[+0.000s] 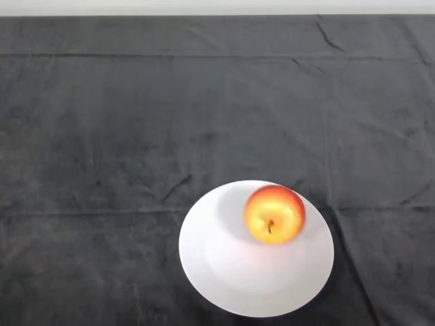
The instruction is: Move the apple to the plate
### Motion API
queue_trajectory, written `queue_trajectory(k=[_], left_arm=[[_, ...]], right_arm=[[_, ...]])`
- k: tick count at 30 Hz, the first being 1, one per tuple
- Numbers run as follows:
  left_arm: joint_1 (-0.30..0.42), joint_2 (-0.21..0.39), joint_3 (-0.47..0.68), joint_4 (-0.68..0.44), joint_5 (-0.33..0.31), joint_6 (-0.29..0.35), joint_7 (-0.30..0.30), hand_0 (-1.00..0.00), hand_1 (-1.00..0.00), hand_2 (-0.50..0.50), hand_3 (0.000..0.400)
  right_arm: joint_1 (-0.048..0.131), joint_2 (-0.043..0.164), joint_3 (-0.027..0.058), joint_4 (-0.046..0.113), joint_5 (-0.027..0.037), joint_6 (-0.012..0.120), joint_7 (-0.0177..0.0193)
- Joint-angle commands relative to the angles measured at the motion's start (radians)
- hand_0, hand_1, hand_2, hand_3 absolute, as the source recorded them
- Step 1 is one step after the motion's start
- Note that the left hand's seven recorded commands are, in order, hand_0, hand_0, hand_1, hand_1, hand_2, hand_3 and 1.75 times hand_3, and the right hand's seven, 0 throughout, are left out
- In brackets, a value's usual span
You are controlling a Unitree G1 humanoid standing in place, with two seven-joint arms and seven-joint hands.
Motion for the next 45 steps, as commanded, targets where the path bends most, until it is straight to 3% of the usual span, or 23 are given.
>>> queue_trajectory(k=[1, 11, 45], left_arm=[[0.037, 0.073, 0.027, 0.056, 0.001, -0.024, 0.013, 0.00, 0.00, 0.00, 0.000], [0.017, 0.065, 0.042, 0.076, 0.014, -0.016, 0.034, 0.00, 0.00, 0.00, 0.000], [0.001, 0.053, 0.069, 0.100, 0.041, -0.015, 0.001, 0.00, 0.00, 0.00, 0.000]], right_arm=[[0.002, -0.032, -0.0166, 0.001, -0.0005, 0.008, 0.0010], [0.002, -0.032, -0.0178, 0.002, -0.0009, 0.009, 0.0009], [0.002, -0.033, -0.0202, 0.003, -0.0023, 0.009, 0.0005]])
